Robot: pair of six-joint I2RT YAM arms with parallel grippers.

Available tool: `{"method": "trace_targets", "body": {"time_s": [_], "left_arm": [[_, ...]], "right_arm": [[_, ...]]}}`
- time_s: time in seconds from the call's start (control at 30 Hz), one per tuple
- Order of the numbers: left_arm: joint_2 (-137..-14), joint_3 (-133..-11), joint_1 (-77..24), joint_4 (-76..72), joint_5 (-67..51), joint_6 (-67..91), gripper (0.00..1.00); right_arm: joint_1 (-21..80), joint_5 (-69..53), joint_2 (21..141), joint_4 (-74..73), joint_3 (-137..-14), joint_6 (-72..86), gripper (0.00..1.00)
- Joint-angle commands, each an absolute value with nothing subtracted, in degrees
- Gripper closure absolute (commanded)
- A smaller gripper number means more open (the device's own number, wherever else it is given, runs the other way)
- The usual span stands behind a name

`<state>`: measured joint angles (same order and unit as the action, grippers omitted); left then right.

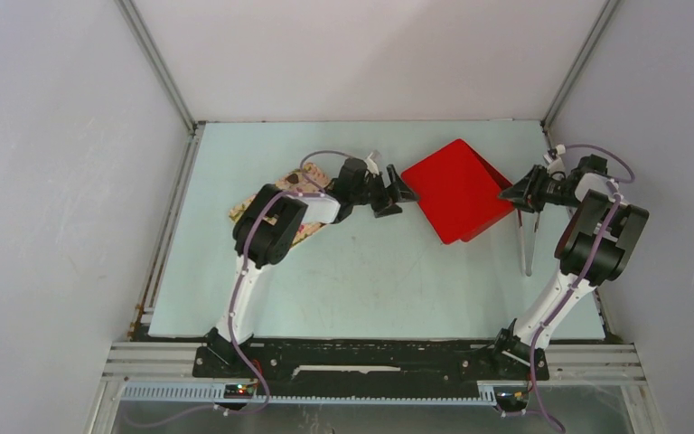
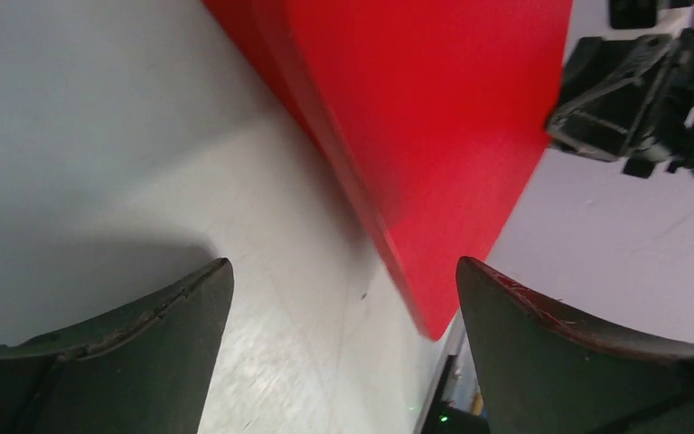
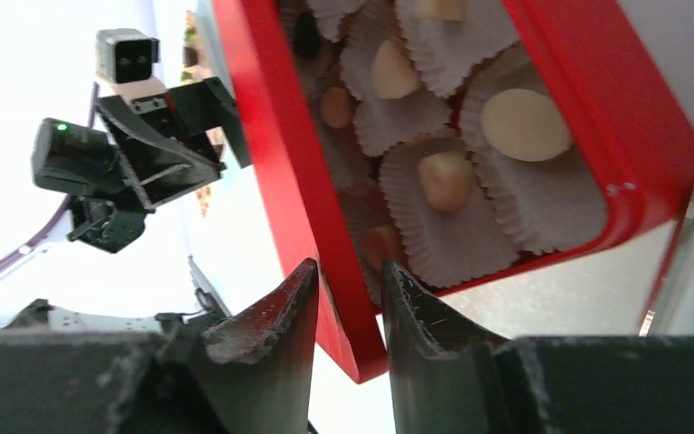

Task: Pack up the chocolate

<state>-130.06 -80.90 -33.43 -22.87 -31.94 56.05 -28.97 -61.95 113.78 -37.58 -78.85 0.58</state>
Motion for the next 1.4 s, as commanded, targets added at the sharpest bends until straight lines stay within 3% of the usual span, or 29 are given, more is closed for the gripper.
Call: {"method": "trace_targets", "body": {"time_s": [0.0,0.1,0.2,0.5,0.83,1.37], "left_arm": [[-133.67,-86.40,-36.40,-33.29,-34.22,65.79,0.06],[-134.94,-86.88,-37.59,-35.81,-33.82,69.35,0.09],[-135.43,-86.84,-38.54,-36.29,-33.83,70.97,0.11],[-134.00,-85.55,-38.89,-33.25,-33.92,68.64,0.12],[-129.38,-90.37,-39.72,-10.09,-29.40,53.35,0.04],[-128.98,-90.18,-40.72,-14.62,-33.10,54.30,0.05]], "right_arm": [[-29.27,-55.67,110.03,-38.28,-78.83,0.26,0.61],[-29.04,-52.20,106.67,-38.30,-79.09,-1.37,0.47],[-27.89,-47.37,103.82,-37.78,-79.84,-3.27,0.43],[-24.28,-41.95,107.26,-35.16,-88.04,-2.64,0.43],[-19.24,-32.19,117.25,-35.51,-97.99,-5.62,0.41],[-19.29,-31.39,117.81,-32.22,-95.96,-5.98,0.39]]}}
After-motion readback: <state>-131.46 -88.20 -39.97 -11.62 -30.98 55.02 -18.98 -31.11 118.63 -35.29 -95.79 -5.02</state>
